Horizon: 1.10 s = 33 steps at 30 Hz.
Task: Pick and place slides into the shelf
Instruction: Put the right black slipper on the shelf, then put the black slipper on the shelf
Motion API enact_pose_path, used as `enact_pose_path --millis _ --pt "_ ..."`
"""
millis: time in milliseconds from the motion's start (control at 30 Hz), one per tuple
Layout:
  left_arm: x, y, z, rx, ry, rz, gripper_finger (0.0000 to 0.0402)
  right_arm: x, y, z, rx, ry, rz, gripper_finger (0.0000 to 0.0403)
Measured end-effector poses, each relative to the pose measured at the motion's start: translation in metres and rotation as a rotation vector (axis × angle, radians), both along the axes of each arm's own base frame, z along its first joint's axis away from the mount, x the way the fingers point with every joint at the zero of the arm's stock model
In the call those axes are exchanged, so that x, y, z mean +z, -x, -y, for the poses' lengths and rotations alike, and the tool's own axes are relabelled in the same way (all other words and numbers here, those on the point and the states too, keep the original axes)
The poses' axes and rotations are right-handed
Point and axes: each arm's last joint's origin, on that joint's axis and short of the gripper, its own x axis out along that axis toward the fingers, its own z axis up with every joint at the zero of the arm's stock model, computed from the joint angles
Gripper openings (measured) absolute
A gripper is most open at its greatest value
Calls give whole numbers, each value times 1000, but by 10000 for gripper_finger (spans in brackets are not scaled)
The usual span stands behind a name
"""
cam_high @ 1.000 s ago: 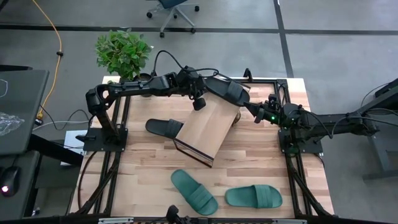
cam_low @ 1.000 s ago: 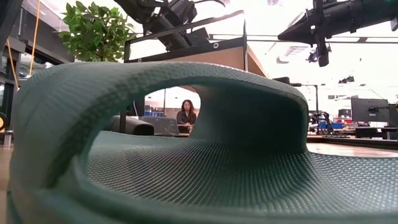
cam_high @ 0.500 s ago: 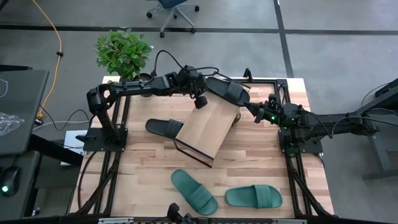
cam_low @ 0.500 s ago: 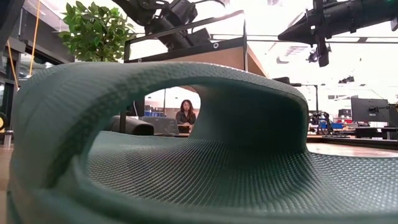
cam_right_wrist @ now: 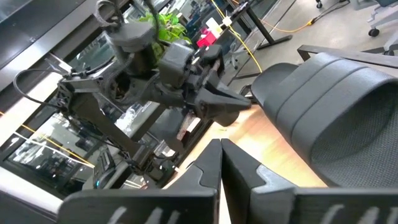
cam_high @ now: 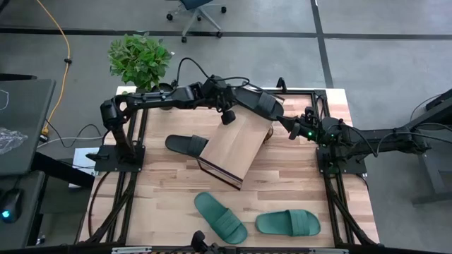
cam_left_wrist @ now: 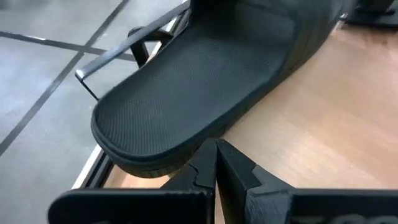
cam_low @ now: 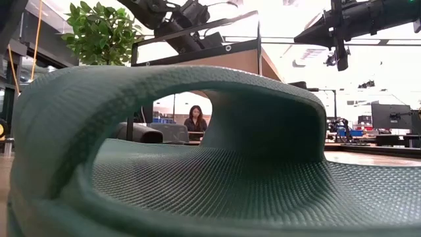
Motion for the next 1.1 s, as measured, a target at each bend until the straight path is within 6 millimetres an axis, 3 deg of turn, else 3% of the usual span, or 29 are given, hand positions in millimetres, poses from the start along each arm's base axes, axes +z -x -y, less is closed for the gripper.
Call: enact_pose_path --millis 200,633,1100 --pt "-9 -2 -1 -8 26 -26 1 0 0 0 1 -1 -3 0" --pt "-8 0 -5 55 -30 -41 1 -1 0 0 3 -4 -11 0" --pt "-7 -2 -3 -28 32 0 1 -1 0 0 6 -5 -14 0"
